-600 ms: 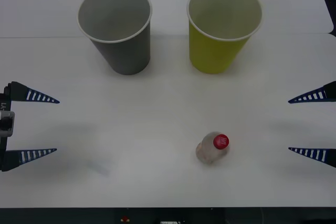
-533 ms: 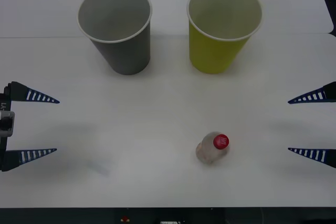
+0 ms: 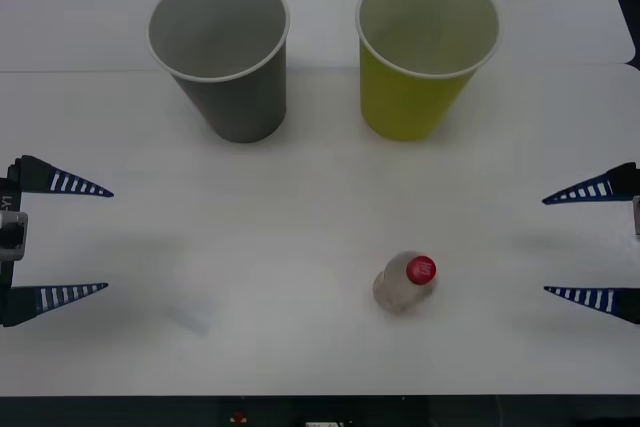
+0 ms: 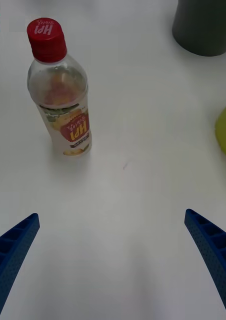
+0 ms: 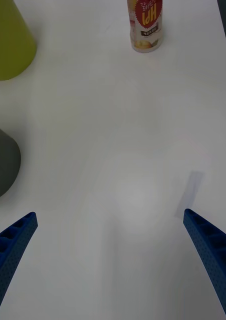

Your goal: Put the can into the green bin and the plastic bottle into the gray bin

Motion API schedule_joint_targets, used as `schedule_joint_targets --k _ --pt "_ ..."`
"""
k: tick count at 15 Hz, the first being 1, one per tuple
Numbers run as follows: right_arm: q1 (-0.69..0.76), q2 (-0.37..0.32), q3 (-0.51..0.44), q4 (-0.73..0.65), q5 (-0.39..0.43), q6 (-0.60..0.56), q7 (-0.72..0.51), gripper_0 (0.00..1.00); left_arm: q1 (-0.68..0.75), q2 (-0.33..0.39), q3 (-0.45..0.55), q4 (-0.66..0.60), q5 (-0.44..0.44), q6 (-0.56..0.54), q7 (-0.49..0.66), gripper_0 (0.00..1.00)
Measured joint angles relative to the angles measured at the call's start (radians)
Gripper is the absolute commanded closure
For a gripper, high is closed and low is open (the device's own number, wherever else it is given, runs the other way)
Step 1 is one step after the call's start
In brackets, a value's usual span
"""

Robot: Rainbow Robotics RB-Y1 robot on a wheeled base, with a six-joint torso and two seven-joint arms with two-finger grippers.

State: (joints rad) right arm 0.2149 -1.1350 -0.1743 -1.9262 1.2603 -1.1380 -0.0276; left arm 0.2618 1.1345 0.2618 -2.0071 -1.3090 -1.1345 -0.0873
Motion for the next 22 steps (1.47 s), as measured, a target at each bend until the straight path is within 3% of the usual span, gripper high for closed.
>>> schedule_joint_targets --k 8,12,22 --pt "-0.118 0.024 0.216 0.228 -0.196 -0.020 0.315 0.00 0.000 0.000 0.000 0.000 0.000 0.000 0.000 0.00" --pt "-0.175 0.088 0.270 0.322 -0.208 -0.049 0.422 0.00 0.000 0.000 0.000 0.000 0.000 0.000 0.000 0.00" --pt "-0.255 0.259 0.380 0.473 -0.209 -0.071 0.505 0.00 0.000 0.000 0.000 0.000 0.000 0.000 0.000 0.00"
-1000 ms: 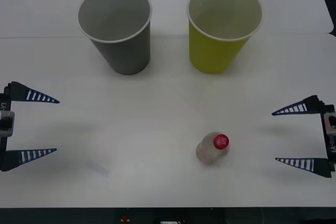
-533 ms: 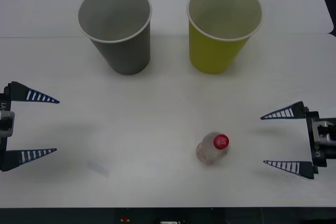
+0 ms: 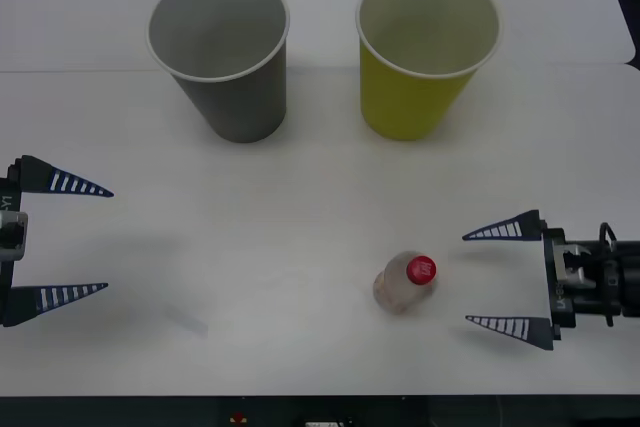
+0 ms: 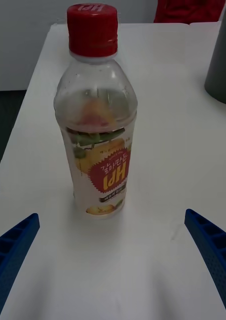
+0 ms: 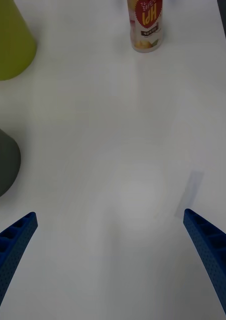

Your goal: Put the can into the green bin and the plastic bottle into the gray bin

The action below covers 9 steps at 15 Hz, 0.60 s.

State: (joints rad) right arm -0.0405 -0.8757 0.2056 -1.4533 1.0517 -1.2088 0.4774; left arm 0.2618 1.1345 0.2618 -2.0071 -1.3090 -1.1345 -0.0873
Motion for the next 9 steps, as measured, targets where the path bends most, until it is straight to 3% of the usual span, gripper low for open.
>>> schedule_joint_targets --k 9 --pt "-0.072 0.156 0.051 0.087 0.061 0.001 0.071 0.00 0.000 0.000 0.000 0.000 0.000 0.000 0.000 0.00"
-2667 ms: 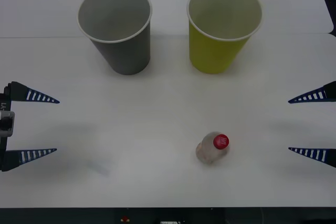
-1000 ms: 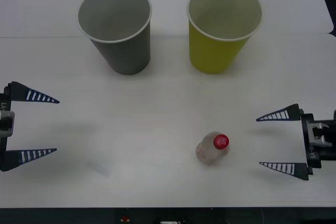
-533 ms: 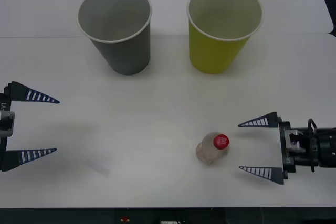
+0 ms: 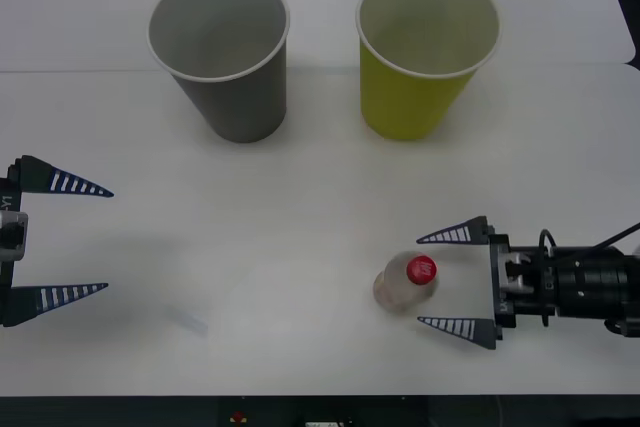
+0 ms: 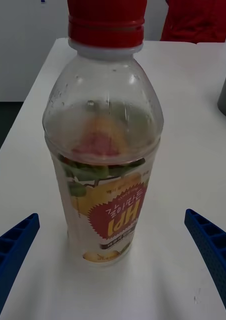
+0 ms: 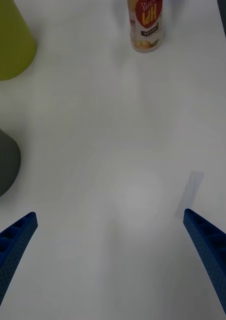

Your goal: Put the can into the green bin and the plastic bottle into the gray bin

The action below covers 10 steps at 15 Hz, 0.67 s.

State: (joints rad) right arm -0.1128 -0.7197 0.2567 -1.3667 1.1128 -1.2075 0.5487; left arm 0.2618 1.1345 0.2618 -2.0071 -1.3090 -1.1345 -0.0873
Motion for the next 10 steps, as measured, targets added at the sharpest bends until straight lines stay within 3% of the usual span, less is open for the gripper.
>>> schedule_joint_targets --k 6,8,9,10 --pt "-0.033 0.080 0.028 0.060 0.001 0.002 0.029 0.00 0.000 0.000 0.000 0.000 0.000 0.000 0.000 0.00" --pt "-0.033 0.086 0.029 0.061 0.001 0.002 0.031 0.85 0.000 0.000 0.000 0.000 0.000 0.000 0.000 0.00" --pt "-0.033 0.086 0.029 0.061 0.001 0.002 0.030 1.00 0.000 0.000 0.000 0.000 0.000 0.000 0.000 0.00" --pt "-0.033 0.085 0.029 0.061 0.001 0.001 0.030 1.00 0.000 0.000 0.000 0.000 0.000 0.000 0.000 0.00"
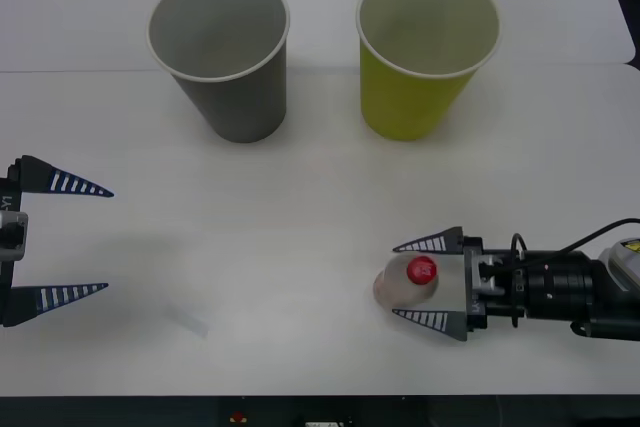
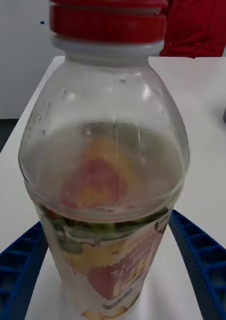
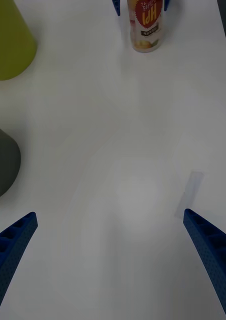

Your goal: Put the can into the green bin and the plastic bottle into the gray bin

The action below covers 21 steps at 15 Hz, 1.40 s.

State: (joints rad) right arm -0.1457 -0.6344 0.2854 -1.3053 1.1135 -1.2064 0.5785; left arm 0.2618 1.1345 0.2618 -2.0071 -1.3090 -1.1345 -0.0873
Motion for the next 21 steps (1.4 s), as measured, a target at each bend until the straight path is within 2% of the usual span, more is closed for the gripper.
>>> schedule_joint_targets --k 7,11,14,16,21 --pt "0.000 -0.002 0.000 0.000 -0.010 -0.016 -0.013 1.00 0.000 0.000 0.000 0.000 0.000 0.000 0.000 0.00" --pt "0.000 -0.025 0.000 0.000 -0.057 -0.033 -0.038 1.00 0.000 0.000 0.000 0.000 0.000 0.000 0.000 0.00" --pt "0.023 -0.059 -0.012 -0.045 -0.068 -0.037 -0.138 1.00 0.000 0.000 0.000 0.000 0.000 0.000 0.000 0.00" --pt "0.064 -0.080 -0.063 -0.142 -0.020 -0.028 -0.238 1.00 0.000 0.000 0.000 0.000 0.000 0.000 0.000 0.00" --pt "0.201 -0.090 -0.264 -0.483 0.213 -0.025 -0.604 1.00 0.000 0.000 0.000 0.000 0.000 0.000 0.000 0.00"
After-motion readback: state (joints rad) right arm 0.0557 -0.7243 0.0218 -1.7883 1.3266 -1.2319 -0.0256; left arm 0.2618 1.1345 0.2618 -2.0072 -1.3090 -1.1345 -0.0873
